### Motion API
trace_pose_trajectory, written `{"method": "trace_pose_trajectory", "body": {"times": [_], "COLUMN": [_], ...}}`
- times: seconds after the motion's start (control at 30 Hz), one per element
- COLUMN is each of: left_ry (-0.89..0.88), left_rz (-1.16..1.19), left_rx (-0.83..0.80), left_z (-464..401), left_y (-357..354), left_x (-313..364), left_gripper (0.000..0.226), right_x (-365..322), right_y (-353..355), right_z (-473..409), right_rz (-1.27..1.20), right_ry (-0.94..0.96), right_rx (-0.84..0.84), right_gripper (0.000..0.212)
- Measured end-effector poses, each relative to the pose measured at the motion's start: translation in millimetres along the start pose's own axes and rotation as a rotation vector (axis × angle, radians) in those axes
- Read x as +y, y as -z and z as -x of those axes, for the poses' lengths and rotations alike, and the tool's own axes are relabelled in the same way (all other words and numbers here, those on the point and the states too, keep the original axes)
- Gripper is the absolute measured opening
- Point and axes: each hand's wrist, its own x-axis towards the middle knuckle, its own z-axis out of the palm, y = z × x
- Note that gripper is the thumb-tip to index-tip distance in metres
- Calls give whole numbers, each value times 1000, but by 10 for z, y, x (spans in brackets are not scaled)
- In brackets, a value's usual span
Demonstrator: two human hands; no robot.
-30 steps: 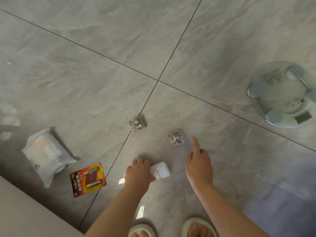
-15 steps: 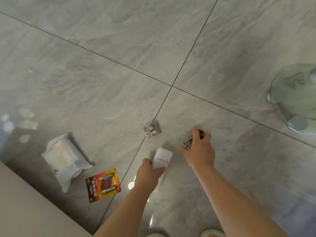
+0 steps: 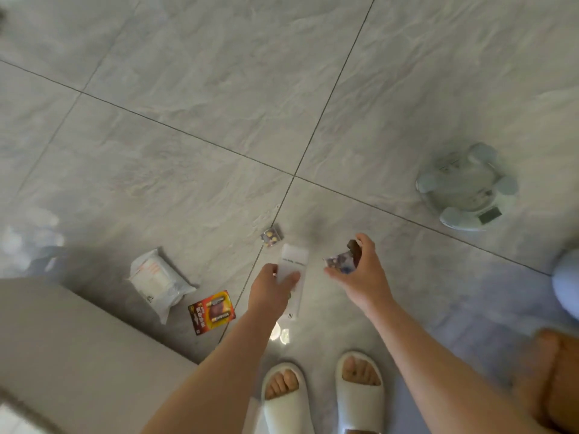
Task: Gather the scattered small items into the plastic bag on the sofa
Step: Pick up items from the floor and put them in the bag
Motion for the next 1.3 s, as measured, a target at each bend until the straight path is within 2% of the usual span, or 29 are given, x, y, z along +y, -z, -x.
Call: {"method": "trace_pose_trajectory", "body": {"times": [0.1, 0.2, 0.4, 0.57, 0.67, 0.93, 1.1, 1.23, 1.3], "left_ry": [-14, -14, -50, -142, -174, -246, -239, -207, -189], "left_rz": [43, 111, 129, 90, 36, -195, -255, -329, -396], "left_rx": [-26, -43, -181, -320, -409, -681, -855, -992, -1068], "left_z": [495, 1047, 2141, 2956, 3445, 4741, 5484, 5979, 6176], "left_y": [186, 357, 581, 531, 399, -512, -1232, -1750, -1981], "left_x": [428, 827, 1505, 1963, 2179, 2385, 2160, 1887, 1720], "left_gripper": [37, 35, 35, 28, 27, 38, 33, 34, 36], "right_x": [-358, -707, -1252, -1358, -1354, -857, -264, 315, 606], "right_y": [311, 671, 1452, 2100, 2447, 3241, 3597, 3770, 3819], "right_z": [451, 937, 2004, 2869, 3357, 4572, 5362, 5941, 6161], "right_rz": [-168, -218, -313, -389, -444, -635, -727, -727, -807], "right_ry": [-16, 14, 15, 12, -16, -53, -109, -219, -273], "right_rx": [2, 40, 161, 337, 401, 620, 792, 889, 929], "right_gripper": [76, 57, 58, 45, 45, 51, 46, 40, 39]}}
